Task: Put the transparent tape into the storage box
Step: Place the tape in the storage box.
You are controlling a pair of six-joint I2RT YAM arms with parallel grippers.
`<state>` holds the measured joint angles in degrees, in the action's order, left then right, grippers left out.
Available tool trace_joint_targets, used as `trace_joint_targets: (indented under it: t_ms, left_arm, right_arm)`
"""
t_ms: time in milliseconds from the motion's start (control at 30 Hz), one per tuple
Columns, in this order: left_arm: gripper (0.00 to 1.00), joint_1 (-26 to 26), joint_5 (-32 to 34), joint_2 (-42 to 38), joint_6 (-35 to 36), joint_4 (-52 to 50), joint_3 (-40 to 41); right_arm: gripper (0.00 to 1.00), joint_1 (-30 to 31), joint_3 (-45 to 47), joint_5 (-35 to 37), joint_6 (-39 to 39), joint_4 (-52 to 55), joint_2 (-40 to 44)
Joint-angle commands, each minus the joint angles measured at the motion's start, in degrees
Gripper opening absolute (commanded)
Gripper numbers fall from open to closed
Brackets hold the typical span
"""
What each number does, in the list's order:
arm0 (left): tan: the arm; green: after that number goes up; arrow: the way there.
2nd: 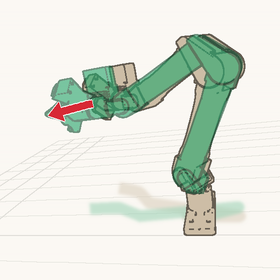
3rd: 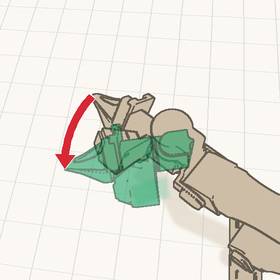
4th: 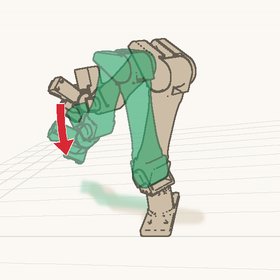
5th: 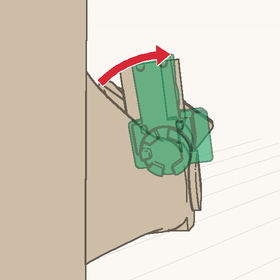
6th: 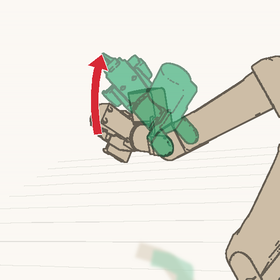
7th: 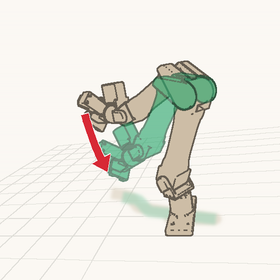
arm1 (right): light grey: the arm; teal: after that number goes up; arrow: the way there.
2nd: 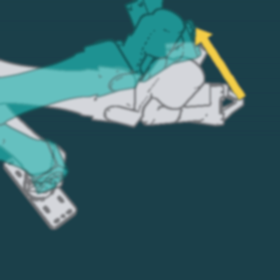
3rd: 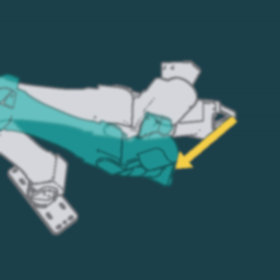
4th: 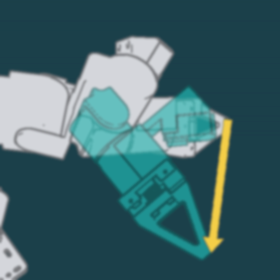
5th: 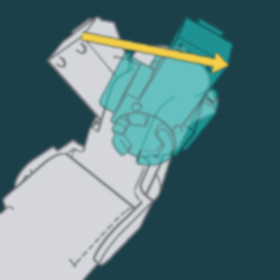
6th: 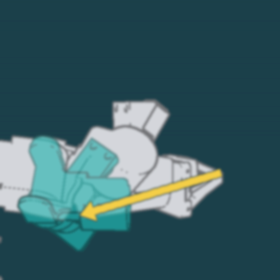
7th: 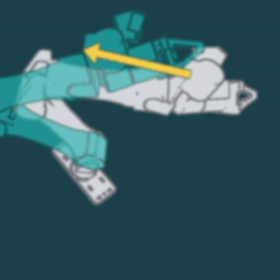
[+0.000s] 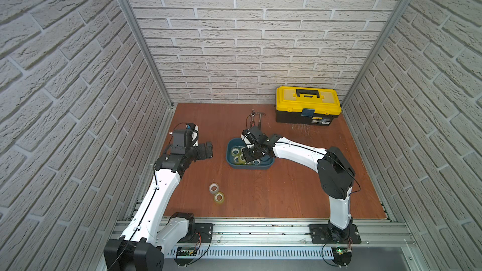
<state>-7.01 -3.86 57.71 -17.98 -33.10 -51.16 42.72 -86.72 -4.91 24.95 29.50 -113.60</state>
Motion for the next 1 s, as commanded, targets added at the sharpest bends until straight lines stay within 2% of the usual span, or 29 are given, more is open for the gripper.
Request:
trace_joint_targets:
  t_ms: [0, 967]
  left_arm:
    - [0.98, -0.4, 0.4, 0.2, 0.7, 0.1, -1.9]
    - [0.98, -0.5, 1.8, 1.2, 1.1, -0.4, -2.1]
  right_arm:
    - [0.03, -0.4, -2.4, -0.6, -0.6, -1.6, -1.3]
    - [0.03, -1.7, -5.5, -0.7, -2.4, -0.5, -6.5]
